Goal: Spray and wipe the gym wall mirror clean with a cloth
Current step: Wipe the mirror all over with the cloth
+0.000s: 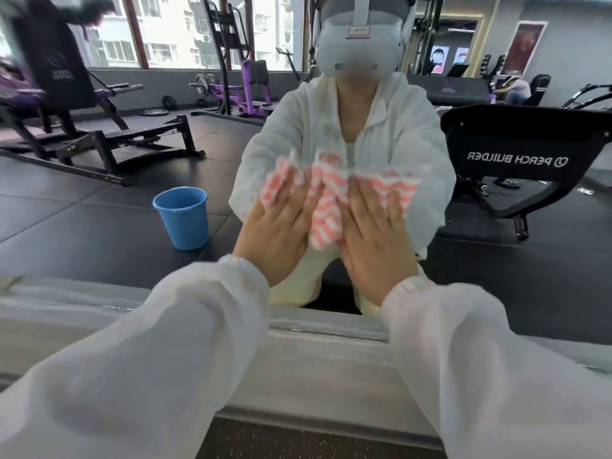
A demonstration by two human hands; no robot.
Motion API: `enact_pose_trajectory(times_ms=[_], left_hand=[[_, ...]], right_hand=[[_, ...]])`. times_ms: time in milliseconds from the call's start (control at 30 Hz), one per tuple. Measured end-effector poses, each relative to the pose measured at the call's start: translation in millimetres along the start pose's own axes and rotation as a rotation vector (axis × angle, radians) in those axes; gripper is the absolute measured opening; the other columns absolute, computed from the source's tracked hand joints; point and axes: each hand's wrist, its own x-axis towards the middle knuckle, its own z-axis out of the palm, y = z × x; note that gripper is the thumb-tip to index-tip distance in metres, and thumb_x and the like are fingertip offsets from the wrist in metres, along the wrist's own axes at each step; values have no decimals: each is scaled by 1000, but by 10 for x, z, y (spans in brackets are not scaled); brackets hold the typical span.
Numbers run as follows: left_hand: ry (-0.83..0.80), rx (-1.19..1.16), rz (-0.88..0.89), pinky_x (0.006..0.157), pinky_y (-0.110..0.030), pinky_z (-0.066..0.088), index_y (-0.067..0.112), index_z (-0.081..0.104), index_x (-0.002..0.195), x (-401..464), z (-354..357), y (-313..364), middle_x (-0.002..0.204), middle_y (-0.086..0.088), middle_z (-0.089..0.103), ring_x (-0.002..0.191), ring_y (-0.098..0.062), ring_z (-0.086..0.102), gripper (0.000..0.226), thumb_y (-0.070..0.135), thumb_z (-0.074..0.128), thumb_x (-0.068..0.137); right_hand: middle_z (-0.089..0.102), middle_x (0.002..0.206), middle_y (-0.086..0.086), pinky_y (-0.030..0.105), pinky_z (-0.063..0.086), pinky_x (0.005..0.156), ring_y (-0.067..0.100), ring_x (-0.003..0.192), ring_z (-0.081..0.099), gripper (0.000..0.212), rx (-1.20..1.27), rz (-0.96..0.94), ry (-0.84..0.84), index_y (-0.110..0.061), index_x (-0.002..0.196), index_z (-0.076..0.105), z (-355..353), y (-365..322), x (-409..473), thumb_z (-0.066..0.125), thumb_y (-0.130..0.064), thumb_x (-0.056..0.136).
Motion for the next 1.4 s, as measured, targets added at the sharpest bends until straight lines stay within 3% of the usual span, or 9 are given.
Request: enact_pose_trajectory(times_ms=[133,267,433,600,800,1033,1133,1233,1400], left_hand=[[-456,-24,241,87,-50,47,9,21,147,-782,164,220,144,-16,31,132,-35,25,84,17,53,70],[-1049,-7,557,108,-48,-17,13,-7,150,-1241,181,443,159,-7,-4,145,-29,-7,62,15,31,101],[-1064,42,452,102,-46,-25,13,-5,151,-1140,50,385,159,-5,-8,144,-26,-14,57,18,26,103],[-417,78,128,116,-50,2,2,20,142,-851,0,-255,143,-22,31,133,-41,26,53,25,25,95],[-174,91,-188,115,-47,5,2,10,148,-229,-258,-947,150,-28,21,139,-42,17,66,35,32,94],[-502,-81,-452,112,-60,16,-1,12,149,-964,30,-513,151,-32,13,140,-48,10,64,40,8,99],[-736,-186,-570,113,-60,1,-5,15,147,-1450,201,-79,150,-35,8,139,-52,0,81,41,-23,92],[-868,-337,-723,115,-50,-9,-4,-2,148,-1560,180,354,153,-30,-5,141,-43,-10,73,45,-6,95],[-1137,-429,-763,115,-42,-12,10,-20,148,-1516,240,742,156,-15,-19,144,-31,-17,72,38,27,100]], right_hand=[[51,137,11,45,1,116,28,130,34,57,7,-277,-189,-3,130,50,305,-102,-789,30,-10,77],[64,124,2,41,21,111,22,120,55,42,60,-466,-543,-11,107,73,488,-237,-1379,65,-35,73],[65,122,4,34,0,115,21,121,53,61,169,-366,-622,-10,110,71,338,-337,-1195,31,-44,81],[52,138,10,38,1,115,25,131,32,58,128,-224,-237,0,129,55,26,-389,-168,31,-33,88],[39,148,12,41,14,113,29,138,35,57,33,-103,36,0,141,39,-253,-413,961,36,-31,93],[37,150,6,43,0,116,25,140,32,54,-31,-297,-85,-6,142,39,99,-838,551,34,-27,93],[19,157,6,45,-15,114,25,146,15,63,-77,-401,-282,-9,145,8,185,-1044,171,40,-32,96],[-16,158,6,43,-30,102,25,145,-15,70,-57,-525,-570,-8,146,-19,169,-1202,-99,30,-33,102],[-20,158,3,39,-23,106,23,145,-18,68,42,-519,-757,-13,149,-18,296,-1190,-361,29,-32,102]])
